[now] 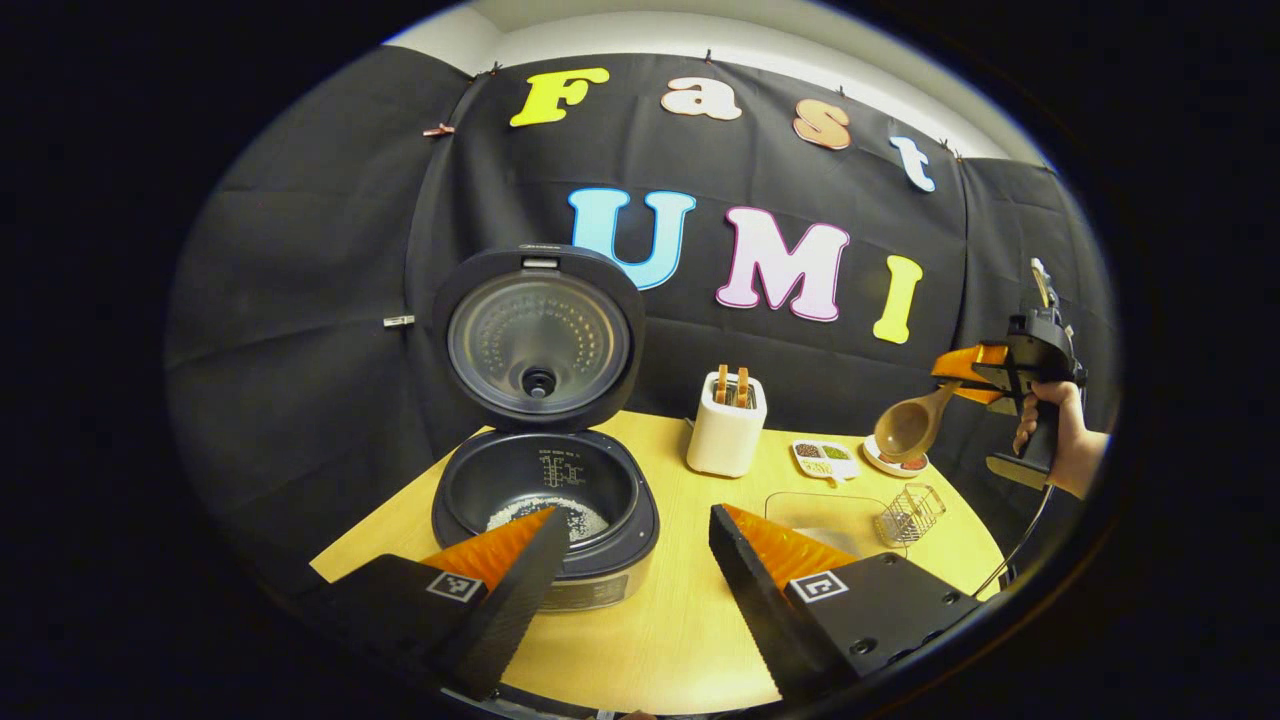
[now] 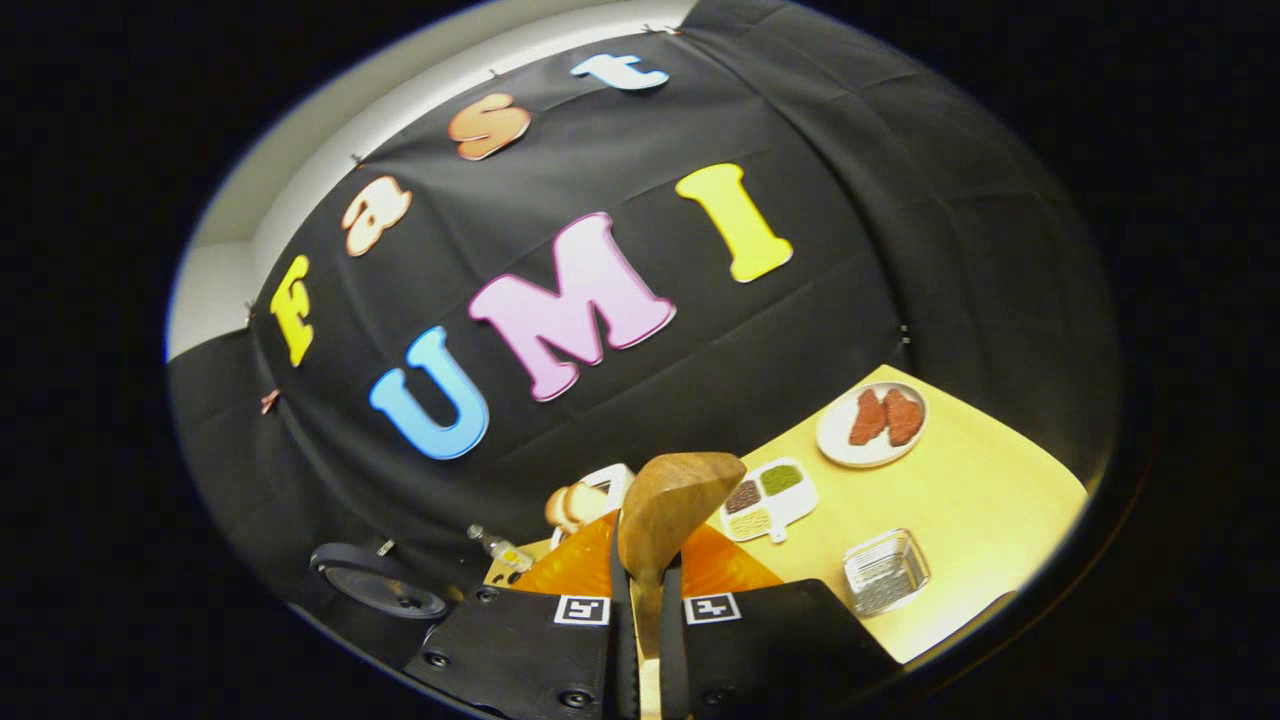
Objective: Close the left gripper, press the button to open the rice cooker; take a wooden spoon from the chopstick holder with the right hand, scoop a spoonful of rice and pour it into the rice cooker, then put the wooden spoon back into the chopstick holder.
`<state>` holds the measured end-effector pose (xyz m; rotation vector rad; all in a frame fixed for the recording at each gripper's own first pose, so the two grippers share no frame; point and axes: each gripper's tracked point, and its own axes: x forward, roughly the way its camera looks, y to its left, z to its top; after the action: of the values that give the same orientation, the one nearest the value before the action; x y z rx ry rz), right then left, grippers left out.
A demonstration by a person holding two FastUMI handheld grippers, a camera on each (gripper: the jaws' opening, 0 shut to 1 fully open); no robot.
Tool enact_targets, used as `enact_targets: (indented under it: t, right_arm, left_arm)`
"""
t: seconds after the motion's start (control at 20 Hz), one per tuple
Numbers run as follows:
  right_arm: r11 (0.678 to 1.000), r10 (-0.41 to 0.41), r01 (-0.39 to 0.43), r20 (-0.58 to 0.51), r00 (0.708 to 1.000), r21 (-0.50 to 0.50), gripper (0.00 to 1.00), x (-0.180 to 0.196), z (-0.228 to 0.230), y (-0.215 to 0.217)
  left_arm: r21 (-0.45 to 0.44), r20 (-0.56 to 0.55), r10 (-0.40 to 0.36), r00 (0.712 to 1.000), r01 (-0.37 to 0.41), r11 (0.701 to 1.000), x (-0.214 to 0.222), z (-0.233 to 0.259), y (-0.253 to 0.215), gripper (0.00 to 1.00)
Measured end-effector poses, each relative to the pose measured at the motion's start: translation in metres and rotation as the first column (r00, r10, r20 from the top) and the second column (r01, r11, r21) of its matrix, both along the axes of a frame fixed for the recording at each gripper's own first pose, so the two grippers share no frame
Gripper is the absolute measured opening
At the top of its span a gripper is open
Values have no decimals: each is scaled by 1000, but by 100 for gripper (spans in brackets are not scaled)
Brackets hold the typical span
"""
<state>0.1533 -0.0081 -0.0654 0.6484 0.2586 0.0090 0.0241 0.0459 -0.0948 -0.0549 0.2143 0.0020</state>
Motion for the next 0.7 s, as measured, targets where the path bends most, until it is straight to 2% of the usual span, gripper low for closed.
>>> enact_targets:
  t: [0.3,0.7]
  right_arm:
    - [992,-126,128,-81,989,14,12,9,-50,-86]
    - [983,-177,182,-204,963,4,12,9,-125,-127]
  left_arm:
    - [-12,-18,37,999,-37,999,10,1,-27,96]
    - [8,-27,78,997,-78,997,12,7,-58,95]
